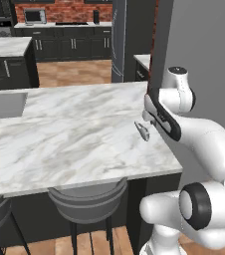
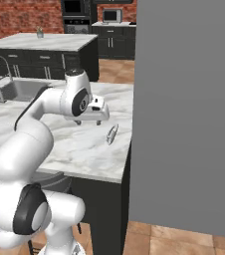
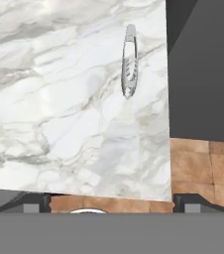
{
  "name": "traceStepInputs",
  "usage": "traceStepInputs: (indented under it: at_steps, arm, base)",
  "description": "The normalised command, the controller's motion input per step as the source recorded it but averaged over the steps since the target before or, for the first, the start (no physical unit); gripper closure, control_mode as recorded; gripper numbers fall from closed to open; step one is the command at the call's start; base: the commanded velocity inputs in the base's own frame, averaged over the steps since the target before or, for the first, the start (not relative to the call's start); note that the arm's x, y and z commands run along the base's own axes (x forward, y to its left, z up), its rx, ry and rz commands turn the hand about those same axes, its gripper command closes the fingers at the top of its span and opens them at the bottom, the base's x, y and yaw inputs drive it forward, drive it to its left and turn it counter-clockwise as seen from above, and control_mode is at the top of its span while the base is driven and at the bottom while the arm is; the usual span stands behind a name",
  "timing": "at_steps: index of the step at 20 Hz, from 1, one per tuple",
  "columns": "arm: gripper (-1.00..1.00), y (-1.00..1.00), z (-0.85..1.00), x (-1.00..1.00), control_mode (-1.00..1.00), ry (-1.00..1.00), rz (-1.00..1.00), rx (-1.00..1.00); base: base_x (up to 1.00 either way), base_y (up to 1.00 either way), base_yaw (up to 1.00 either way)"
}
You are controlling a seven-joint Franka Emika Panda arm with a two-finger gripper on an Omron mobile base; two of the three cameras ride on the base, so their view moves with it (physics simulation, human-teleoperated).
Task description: Pick up the tongs from the counter and place them near the plate next to the oven.
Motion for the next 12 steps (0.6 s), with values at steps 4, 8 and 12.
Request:
traceStepInputs:
  at_steps: [4,8,12]
  arm:
    - [-1.00,0.00,-0.52,0.43,-1.00,0.00,-0.02,-0.01]
    - [-1.00,-0.01,-0.48,0.36,-1.00,-0.01,-0.03,0.00]
    - [-1.00,-0.07,-0.37,0.44,-1.00,0.00,-0.04,0.00]
  base:
    - [0.00,0.00,0.00]
    - [0.00,0.00,0.00]
    - [0.00,0.00,0.00]
